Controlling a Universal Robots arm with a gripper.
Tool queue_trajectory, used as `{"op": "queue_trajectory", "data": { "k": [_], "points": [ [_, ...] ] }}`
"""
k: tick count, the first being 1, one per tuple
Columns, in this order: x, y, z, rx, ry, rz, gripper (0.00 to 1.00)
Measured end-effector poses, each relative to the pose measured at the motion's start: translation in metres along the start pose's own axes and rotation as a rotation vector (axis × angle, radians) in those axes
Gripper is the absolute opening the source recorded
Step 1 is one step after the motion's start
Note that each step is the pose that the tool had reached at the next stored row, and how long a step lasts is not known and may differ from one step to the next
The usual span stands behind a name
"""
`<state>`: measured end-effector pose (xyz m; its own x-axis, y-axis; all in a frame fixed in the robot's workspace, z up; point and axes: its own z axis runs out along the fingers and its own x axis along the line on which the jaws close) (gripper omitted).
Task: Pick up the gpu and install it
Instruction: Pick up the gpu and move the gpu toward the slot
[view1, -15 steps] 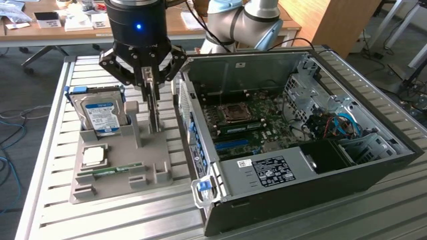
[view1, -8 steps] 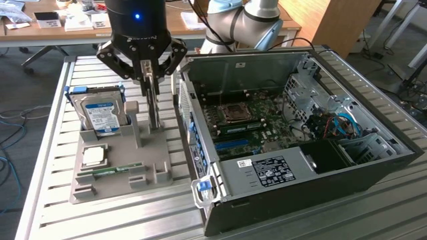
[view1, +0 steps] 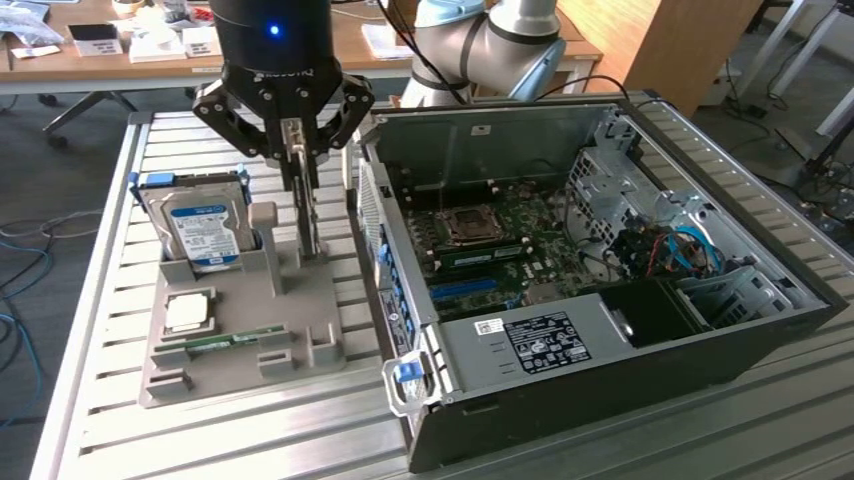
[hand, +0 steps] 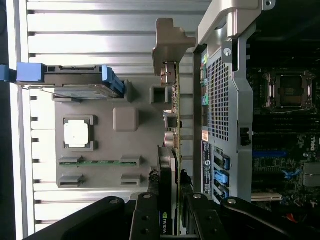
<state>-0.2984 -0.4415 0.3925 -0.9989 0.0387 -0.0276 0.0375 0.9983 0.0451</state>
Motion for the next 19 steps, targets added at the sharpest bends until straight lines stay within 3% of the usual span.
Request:
{"op": "queue_trajectory", "data": {
  "k": [19],
  "points": [
    [-0.001, 0.0012, -0.0275, 0.0, -0.0001, 0.0, 0.27]
  ]
}}
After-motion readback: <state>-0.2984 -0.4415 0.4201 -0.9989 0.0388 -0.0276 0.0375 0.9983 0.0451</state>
